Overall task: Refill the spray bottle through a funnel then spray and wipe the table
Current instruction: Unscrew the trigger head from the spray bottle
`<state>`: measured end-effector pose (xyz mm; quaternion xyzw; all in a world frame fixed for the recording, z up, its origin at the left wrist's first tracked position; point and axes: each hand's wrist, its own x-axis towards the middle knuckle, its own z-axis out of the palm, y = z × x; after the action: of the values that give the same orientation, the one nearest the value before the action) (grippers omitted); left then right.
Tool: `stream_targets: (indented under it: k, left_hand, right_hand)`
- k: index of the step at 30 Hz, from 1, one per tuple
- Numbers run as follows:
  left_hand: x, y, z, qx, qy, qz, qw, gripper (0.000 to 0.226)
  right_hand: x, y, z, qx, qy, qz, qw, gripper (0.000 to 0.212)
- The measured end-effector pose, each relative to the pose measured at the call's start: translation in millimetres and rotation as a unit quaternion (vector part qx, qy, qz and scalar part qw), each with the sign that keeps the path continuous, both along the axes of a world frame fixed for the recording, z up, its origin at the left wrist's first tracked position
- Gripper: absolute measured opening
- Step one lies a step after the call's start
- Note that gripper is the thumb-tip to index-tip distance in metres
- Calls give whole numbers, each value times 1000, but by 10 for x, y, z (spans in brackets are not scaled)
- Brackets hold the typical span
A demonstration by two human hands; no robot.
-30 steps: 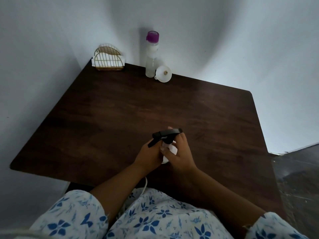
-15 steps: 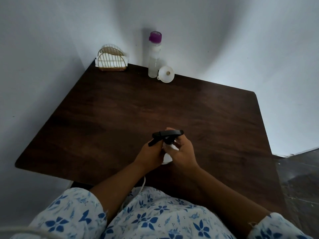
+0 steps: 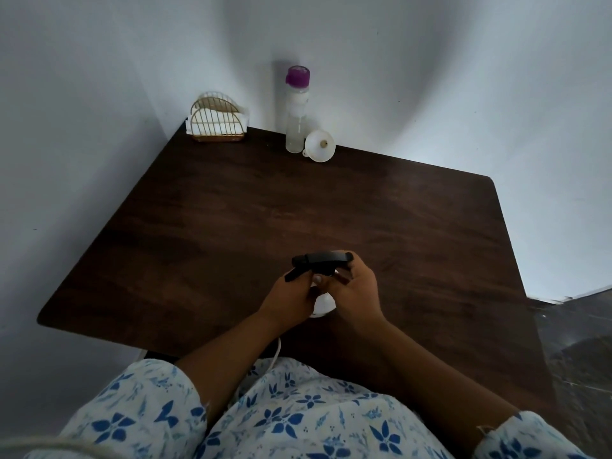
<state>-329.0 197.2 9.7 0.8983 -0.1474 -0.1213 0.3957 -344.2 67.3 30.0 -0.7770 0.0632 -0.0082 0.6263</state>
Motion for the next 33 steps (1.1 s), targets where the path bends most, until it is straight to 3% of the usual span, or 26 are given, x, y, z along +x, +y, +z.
stream_targets:
  k: [3, 9, 14, 19, 24, 29, 33]
  left_hand:
    - [-9, -1, 27, 6, 6, 1, 1000, 27]
    - [-23, 0, 54, 30, -4, -12, 999, 28]
    - [-20, 14, 37, -3, 2, 4, 1000, 33]
    - [-31, 11, 60, 1, 19, 17, 1000, 37]
    - [-26, 3, 75, -6, 42, 26, 999, 34]
    - [-23, -8, 95, 5, 34, 20, 999, 37]
    - [-20, -24, 105, 4, 40, 25, 999, 35]
  right_hand:
    - [-16, -20, -41, -24, 3, 18, 1000, 37]
    - [-83, 32, 14, 23, -6, 43, 999, 37]
    - [-48, 78, 76, -9, 3, -39, 999, 35]
    - [-57, 73, 55, -32, -8, -21, 999, 28]
    - [-83, 82, 8, -22, -8, -8, 1000, 39]
    - [-110, 89, 88, 36, -21, 21, 999, 32]
    - [-82, 128, 41, -8, -7, -28, 1000, 35]
